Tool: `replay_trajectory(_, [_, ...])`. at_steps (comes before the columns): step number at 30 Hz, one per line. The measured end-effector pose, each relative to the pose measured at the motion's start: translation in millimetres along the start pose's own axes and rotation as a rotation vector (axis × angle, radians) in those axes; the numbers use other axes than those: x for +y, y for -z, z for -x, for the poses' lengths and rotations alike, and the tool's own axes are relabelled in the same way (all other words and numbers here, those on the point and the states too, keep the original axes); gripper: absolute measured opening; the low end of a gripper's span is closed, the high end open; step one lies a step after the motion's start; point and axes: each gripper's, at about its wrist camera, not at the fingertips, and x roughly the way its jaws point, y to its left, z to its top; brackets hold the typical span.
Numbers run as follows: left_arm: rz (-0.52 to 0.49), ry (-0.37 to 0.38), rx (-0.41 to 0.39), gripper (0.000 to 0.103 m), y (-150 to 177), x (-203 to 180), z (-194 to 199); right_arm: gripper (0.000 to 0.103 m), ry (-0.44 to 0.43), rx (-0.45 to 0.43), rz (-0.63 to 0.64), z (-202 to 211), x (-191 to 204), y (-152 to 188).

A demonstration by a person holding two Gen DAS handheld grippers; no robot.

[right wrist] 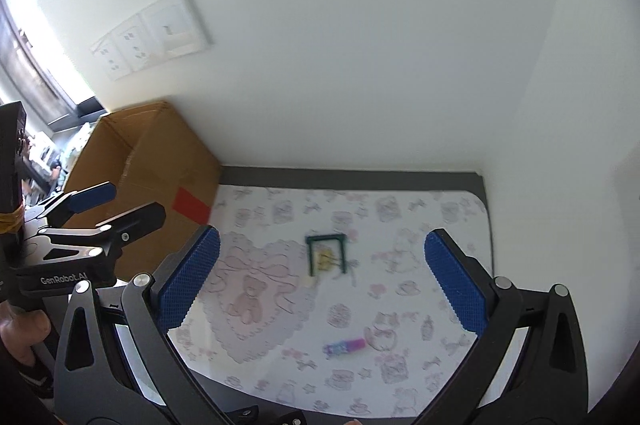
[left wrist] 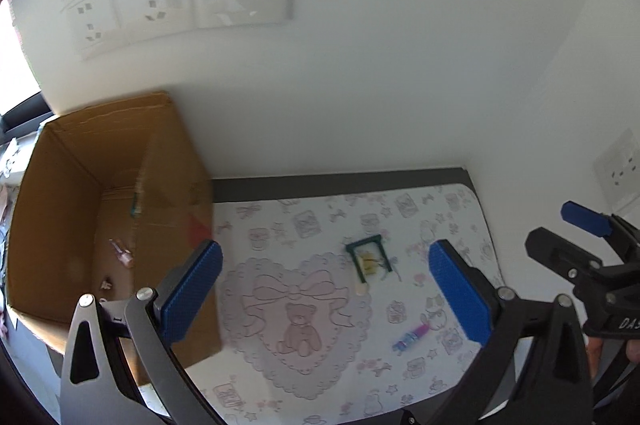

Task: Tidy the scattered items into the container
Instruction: 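Move both grippers back over the remaining items on the mat, then grasp the yellow binder clip with the right gripper while the left gripper grasps the cream stick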

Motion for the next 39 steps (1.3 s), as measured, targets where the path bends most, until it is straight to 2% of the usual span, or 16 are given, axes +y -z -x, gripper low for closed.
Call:
replay_trajectory(5, [-0.013, 0.037, 0.052, 0.103, 9, -15, -21, 0.103, 0.020, 0.038, -0.030, -6, -24, 15])
replay_trajectory(10, [-0.015, 0.024, 0.107, 0.103, 21, -21, -42, 0.103, 0.023, 0.076, -0.049, -16, -40, 27])
replay_trajectory(23, [-0.010, 0.004, 0.196, 0.103, 37, -20, -82, 0.102, -0.007, 0.151, -0.041, -53, -48, 36])
replay_trajectory(27, [-0.013, 0.002, 0.241, 0.103, 48, -20, -105, 0.093, 0.002, 0.198, -0.042, -73, -51, 39])
replay_trajectory(30, [-0.011, 0.004, 0.270, 0.103, 57, -21, -122, 0.081, -0.001, 0.237, -0.039, -90, -53, 43])
replay_trajectory(35, [-0.003, -0.002, 0.316, 0.103, 69, -22, -151, 0.069, -0.010, 0.304, -0.031, -122, -54, 50])
replay_trajectory(39, [0.007, 0.003, 0.345, 0.102, 75, -22, -169, 0.055, -0.035, 0.354, -0.024, -145, -51, 56])
